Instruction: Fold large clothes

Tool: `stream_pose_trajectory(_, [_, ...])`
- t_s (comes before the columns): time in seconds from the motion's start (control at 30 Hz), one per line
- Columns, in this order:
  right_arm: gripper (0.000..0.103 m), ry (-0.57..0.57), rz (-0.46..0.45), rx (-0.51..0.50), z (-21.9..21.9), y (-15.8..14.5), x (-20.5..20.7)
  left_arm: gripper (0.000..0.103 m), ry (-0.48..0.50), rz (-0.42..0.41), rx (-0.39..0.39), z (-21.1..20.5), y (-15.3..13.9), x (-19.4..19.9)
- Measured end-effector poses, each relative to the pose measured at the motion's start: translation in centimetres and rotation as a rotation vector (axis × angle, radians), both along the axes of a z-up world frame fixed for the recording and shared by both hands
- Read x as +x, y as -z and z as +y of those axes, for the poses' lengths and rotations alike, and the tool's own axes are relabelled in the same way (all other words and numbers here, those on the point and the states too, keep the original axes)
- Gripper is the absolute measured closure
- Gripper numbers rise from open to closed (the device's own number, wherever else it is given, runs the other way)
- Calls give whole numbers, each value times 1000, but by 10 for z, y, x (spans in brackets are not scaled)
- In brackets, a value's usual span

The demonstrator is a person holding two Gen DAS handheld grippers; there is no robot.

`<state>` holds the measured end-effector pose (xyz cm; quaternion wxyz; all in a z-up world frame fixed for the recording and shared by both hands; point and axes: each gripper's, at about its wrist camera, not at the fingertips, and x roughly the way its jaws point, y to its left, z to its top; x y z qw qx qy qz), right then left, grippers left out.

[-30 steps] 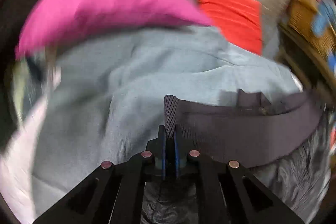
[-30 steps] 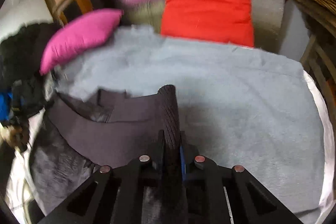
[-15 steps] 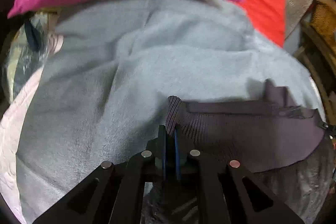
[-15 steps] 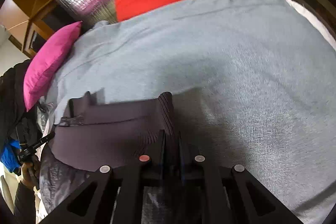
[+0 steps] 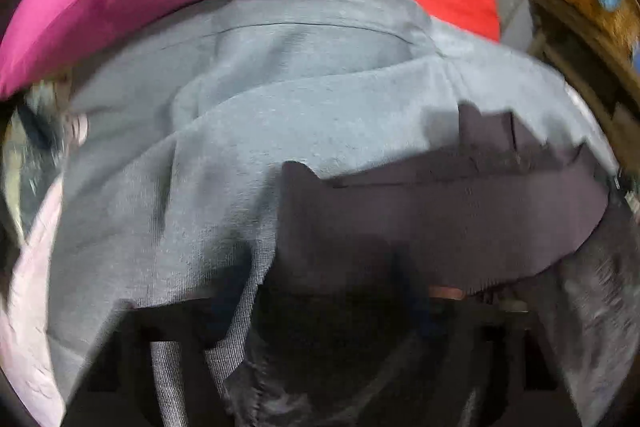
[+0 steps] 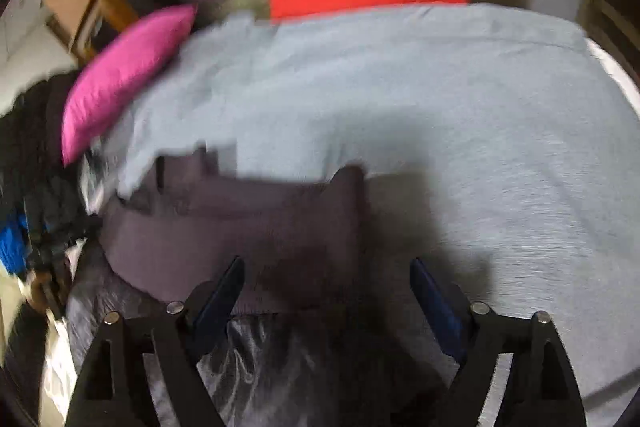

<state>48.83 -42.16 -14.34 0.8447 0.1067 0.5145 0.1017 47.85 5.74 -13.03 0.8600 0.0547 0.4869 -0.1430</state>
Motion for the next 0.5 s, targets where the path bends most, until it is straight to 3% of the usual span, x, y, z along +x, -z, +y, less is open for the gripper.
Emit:
stream_pose_trajectory(0.03, [84, -16, 14, -54, 8, 0, 2, 85, -12, 1, 1, 0, -2, 0])
stream_pose_trajectory(0.13, [87, -31, -56, -87, 13, -26, -6, 86, -62, -49, -45, 15, -19, -3])
stream_pose_trajectory(0.2, [88, 22, -81, 10, -13, -43, -9, 86, -118, 8, -51, 28, -3, 8])
stream_pose_trajectory(0.23, [88, 75, -60, 41, -28, -39, -5, 86, -162, 66, -82, 36, 12, 15])
stream_pose_trajectory(0.27, [88, 161, 19, 112, -52, -15, 3, 86, -184, 104, -109, 39, 23, 18])
stream_pose_trajectory(0.33, [88, 180, 91, 116, -52, 15, 7, 86, -181, 86, -94, 36, 25, 18])
stream_pose_trajectory(0.37, [88, 165, 68, 74, -43, 21, 5, 86, -179, 85, -89, 36, 24, 18])
stream_pose_trajectory(0.5, [86, 205, 71, 157, -54, 22, 3, 82, -184, 85, -74, 36, 24, 20])
